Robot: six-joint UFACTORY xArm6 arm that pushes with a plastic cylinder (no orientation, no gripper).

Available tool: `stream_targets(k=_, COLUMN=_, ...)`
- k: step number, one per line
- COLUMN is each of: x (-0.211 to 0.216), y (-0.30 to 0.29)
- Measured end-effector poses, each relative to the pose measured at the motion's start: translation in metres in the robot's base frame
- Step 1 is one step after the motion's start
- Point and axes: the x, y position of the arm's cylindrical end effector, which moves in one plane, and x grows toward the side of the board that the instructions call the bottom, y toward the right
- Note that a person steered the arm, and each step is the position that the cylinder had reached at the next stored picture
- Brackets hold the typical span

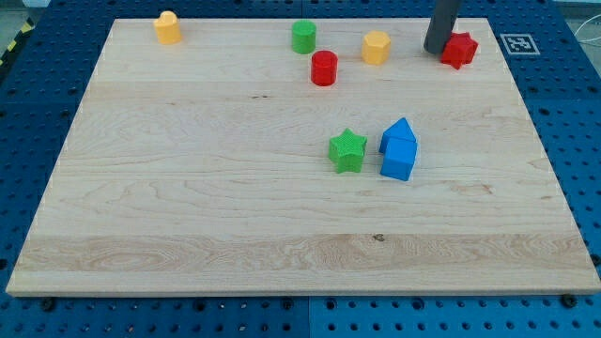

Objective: Slide the red star towards the top right

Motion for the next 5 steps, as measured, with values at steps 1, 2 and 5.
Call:
stream_targets(k=1, x=0.021, y=0.000)
stream_targets(k=2, x=0.044, y=0.000)
stream_targets(k=5, x=0.053, y=0.017)
